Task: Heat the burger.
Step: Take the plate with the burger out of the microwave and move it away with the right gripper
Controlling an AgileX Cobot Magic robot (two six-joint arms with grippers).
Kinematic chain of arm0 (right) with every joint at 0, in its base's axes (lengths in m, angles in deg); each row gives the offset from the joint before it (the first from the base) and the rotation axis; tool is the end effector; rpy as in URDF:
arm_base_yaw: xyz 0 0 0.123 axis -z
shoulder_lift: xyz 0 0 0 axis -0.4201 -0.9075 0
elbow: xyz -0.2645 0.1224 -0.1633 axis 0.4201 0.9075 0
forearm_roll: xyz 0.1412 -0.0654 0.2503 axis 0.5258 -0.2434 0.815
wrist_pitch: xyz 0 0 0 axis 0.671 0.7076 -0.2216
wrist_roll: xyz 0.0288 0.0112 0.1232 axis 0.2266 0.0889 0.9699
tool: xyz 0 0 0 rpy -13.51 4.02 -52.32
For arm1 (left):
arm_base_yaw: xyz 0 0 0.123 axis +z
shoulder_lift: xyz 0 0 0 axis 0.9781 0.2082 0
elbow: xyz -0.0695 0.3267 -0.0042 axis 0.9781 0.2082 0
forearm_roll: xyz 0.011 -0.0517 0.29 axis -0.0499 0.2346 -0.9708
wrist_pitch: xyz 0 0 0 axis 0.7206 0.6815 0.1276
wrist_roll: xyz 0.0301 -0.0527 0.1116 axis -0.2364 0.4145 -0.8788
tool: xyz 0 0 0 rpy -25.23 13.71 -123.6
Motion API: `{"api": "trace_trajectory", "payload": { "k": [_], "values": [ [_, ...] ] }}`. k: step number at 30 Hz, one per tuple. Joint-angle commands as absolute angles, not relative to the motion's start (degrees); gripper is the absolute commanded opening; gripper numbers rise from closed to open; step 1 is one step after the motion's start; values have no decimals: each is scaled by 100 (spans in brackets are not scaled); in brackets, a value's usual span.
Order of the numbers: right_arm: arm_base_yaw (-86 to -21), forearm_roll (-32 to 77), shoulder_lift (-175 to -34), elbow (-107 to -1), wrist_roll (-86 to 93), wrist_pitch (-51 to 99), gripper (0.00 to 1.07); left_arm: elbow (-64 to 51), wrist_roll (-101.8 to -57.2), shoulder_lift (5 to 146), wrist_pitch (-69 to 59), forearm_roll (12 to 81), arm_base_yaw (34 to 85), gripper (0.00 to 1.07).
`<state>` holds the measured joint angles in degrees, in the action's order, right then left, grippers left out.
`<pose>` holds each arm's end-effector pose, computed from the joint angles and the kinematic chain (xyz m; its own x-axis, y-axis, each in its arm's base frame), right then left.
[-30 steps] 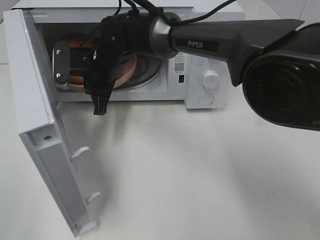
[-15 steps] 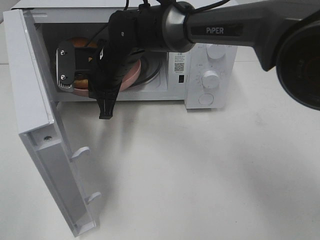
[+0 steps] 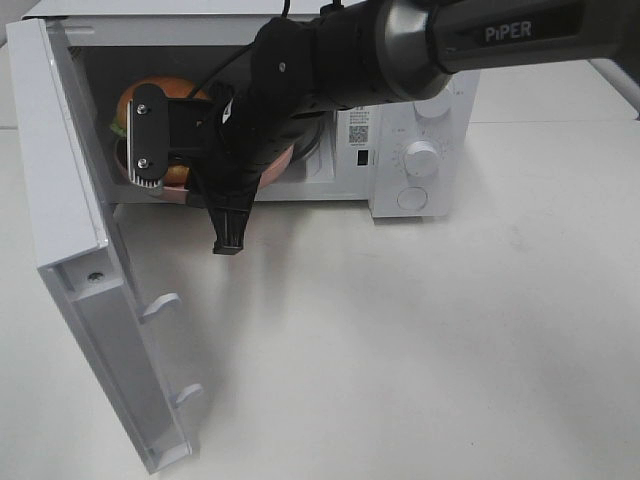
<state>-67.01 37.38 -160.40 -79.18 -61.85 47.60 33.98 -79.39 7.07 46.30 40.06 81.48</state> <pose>0.4211 0.3966 0.1676 0.2860 -0.8489 -0.4444 -0.8454 -0.0052 -0.5341 0.0117 -0.0147 0.2870 -0.4501 -0.0285 -0.8925 0.0475 0.9973 -0.0558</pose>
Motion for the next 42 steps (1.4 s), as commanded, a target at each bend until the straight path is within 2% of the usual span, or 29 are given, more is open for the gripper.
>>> {"api": "trace_trajectory", "payload": {
  "k": [1, 16, 18, 42],
  "values": [
    [-6713, 3870, -15730, -7729, -6380, 4284, 0, 3403, -7905, 610, 4567, 4029, 8159, 100],
    [-6713, 4001, -14774, -6130, -6758, 3477, 0, 3403, -7905, 610, 4567, 4029, 8159, 100],
    [-6713, 4001, -14516, -5672, -6884, 3219, 0, 3403, -7905, 610, 4567, 4029, 8159, 100],
    [-6776, 4127, -13060, -3563, -6936, 2182, 0, 3403, -7905, 610, 4567, 4029, 8159, 100]
  ]
}}
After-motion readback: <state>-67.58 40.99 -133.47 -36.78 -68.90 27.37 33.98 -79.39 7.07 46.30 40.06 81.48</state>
